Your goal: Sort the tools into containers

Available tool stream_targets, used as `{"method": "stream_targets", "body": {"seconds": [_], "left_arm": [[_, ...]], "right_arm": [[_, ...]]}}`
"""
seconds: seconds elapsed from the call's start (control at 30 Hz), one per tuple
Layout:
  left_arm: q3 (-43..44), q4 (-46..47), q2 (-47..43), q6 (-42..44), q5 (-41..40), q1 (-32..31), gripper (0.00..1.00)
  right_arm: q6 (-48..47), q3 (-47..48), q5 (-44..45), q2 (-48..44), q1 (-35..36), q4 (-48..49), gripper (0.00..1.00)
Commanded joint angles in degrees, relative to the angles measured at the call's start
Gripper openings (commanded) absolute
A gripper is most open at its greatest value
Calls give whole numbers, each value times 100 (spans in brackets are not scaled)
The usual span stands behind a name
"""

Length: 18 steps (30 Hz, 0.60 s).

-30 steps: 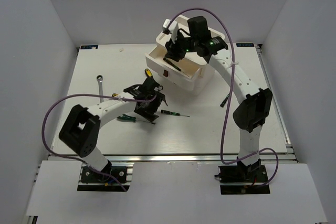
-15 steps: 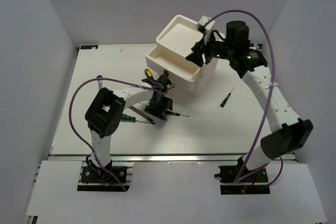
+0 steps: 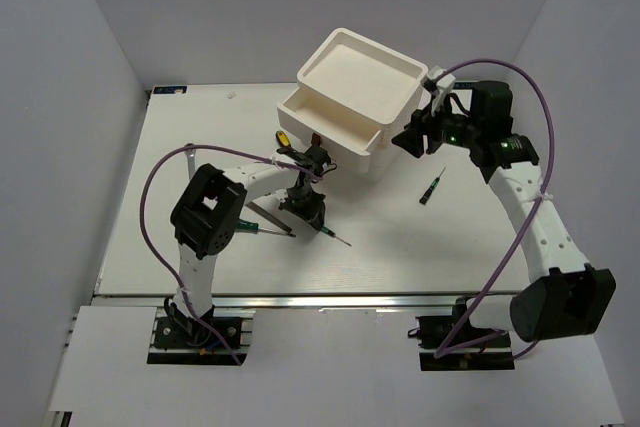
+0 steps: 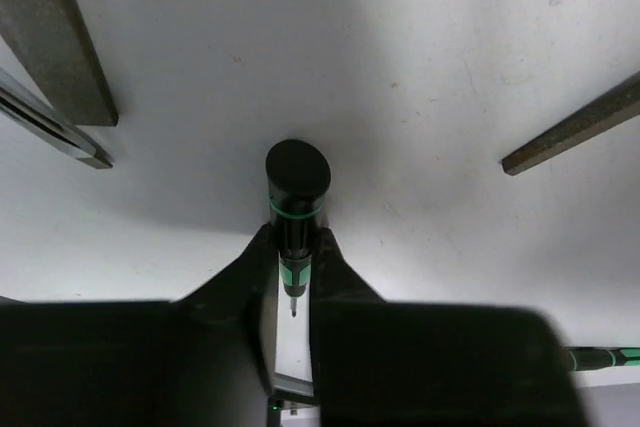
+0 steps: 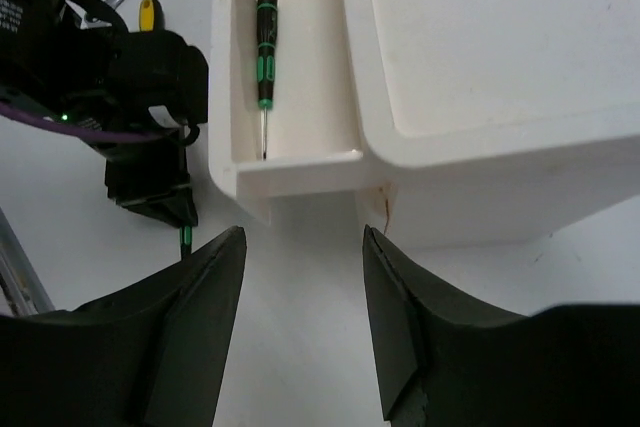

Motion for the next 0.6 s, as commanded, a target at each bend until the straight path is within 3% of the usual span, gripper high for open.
{"method": "stream_targets", "body": {"seconds": [0.0,0.07,0.23,0.47,0.57], "left_arm": [[50,-96,-53,129,-474,-19,10],[208,-52,-229,357,-738,-28,1],[447,9,-1228,1078,-1354,-28,0],[-599,589,-3383,1500,-2067,-28,0],[-907,1457,-4068,2097,-2102,-28,0]], "right_arm": [[58,-373,-107,-499,-219,59,56],[75,-653,-80,-674,-455,-91,56],[146,-1120,-63,-886,-940,-574,56],[67,-1639,86,-869,-1222,-523,58],[14,-1798,218,-719,-1230,-496,59]]}}
